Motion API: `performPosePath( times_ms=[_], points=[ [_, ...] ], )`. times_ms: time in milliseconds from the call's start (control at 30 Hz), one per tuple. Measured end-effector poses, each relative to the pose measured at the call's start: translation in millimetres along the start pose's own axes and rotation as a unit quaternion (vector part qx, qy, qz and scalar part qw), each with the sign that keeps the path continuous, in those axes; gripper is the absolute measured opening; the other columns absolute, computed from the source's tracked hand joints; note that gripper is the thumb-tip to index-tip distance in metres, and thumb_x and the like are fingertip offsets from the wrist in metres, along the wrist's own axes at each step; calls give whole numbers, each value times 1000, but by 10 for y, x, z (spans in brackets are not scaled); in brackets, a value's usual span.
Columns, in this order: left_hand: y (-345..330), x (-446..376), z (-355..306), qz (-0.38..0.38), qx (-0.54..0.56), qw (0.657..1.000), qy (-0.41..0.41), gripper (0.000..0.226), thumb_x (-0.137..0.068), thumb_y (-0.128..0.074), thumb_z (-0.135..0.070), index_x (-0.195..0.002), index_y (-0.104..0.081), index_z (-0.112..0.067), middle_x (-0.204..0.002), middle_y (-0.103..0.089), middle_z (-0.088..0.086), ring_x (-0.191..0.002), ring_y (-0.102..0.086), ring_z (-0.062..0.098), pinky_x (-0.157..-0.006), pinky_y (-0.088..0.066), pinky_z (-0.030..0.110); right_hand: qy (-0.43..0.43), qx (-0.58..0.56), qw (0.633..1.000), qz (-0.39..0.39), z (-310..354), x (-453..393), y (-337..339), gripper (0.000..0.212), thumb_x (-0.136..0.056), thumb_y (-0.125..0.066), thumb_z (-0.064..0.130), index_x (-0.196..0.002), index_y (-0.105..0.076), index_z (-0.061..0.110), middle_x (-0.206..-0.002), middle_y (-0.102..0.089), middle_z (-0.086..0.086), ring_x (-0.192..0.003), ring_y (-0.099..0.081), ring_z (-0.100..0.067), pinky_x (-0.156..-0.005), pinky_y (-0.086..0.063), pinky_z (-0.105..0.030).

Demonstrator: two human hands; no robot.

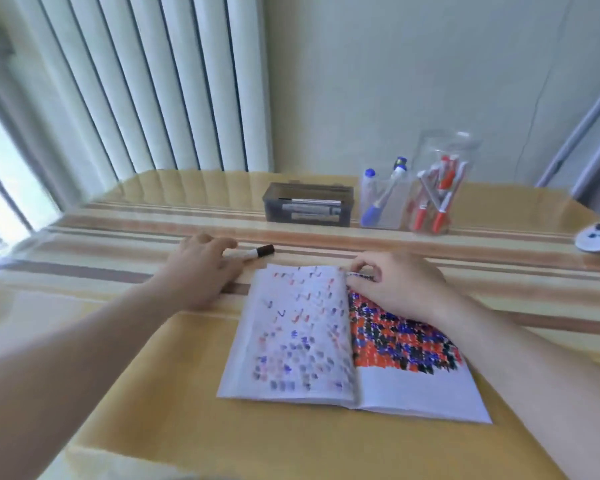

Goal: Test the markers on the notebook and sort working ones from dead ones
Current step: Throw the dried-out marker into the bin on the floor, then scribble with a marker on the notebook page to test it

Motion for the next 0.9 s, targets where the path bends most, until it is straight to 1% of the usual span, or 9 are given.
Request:
performPosePath(
  times_ms=[133, 233, 333, 433, 533, 600, 633, 733, 900],
  points=[
    [152, -105, -63, -34, -17, 999, -13, 31, -102, -50, -45, -120, -62, -22, -102, -62, 4, -101, -61, 31, -78, -43, 40, -1, -119, 992, -50, -164, 49, 25, 34, -85, -60, 65, -116, -60, 52, -77, -63, 12, -70, -59, -3, -68, -51, -33],
    [481, -9, -735, -71, 126, 988, -57, 21, -102, -48, -46, -119, -48, -34, -77, -64, 5, -66, -59, 24, -60, -43, 39, 43, -210, 972, -92, -193, 76, 170, 60, -92, -70, 38, -144, -43, 49, -86, -66, 11, -69, -60, -6, -73, -53, -35],
    [354, 109, -1553, 27, 315, 942, -110, 27, -97, -58, -42, -120, -45, -42, -78, -68, 10, -61, -57, 20, -56, -47, 37, 148, -149, 956, -205, -22, 201, 437, 71, -88, -74, 23, -151, -44, 38, -89, -64, 12, -59, -57, -11, -68, -55, -38],
    [-34, 226, -2068, 113, 384, 902, -163, 40, -94, -67, -26, -124, -42, -34, -76, -74, 2, -67, -67, 15, -63, -52, 34, 234, -132, 931, -247, 131, 307, 521, 55, -83, -80, 14, -135, -65, 18, -98, -70, 2, -70, -63, -17, -68, -53, -37],
    [-217, 289, -2078, 85, 444, 872, -188, 32, -96, -68, -33, -121, -48, -32, -65, -64, -3, -58, -56, 17, -58, -44, 32, 226, -149, 931, -243, 98, 332, 532, 27, -85, -81, 22, -111, -76, 18, -92, -74, 1, -81, -68, -17, -71, -53, -35],
    [-161, 290, -1957, 3, 401, 891, -212, 23, -100, -60, -39, -121, -53, -32, -70, -53, -4, -62, -48, 11, -60, -42, 29, 144, -251, 936, -199, -82, 257, 508, 10, -94, -72, 33, -93, -76, 24, -73, -70, 3, -66, -65, -17, -59, -50, -35],
    [-95, 312, -1924, -53, 327, 912, -241, 23, -102, -56, -42, -124, -55, -32, -79, -54, -6, -74, -50, 8, -70, -45, 28, 100, -336, 922, -165, -171, 224, 445, 18, -98, -64, 36, -86, -74, 25, -64, -64, 0, -57, -60, -20, -52, -45, -35],
    [-69, 400, -2073, -110, 144, 917, -354, 38, -106, -44, -47, -134, -61, -27, -114, -55, -5, -110, -49, 16, -101, -39, 30, 24, -566, 820, -79, -211, 157, 239, 12, -98, -53, 30, -90, -61, 25, -50, -44, -9, -44, -36, -22, -44, -28, -28],
    [-273, 427, -2186, -68, 143, 905, -394, 40, -108, -37, -35, -120, -60, -5, -107, -65, 6, -94, -60, 24, -81, -48, 41, -21, -615, 786, -51, -173, 93, 41, 12, -98, -56, 20, -88, -50, 24, -53, -36, -8, -39, -31, -16, -39, -22, -23]
  ],
)
Point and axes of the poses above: each hand's wrist, its own x-axis away from the middle knuckle, its own y-axis out of the back of the hand, z = x × y, the point moved 10 cm from there along -x, towards the middle knuckle
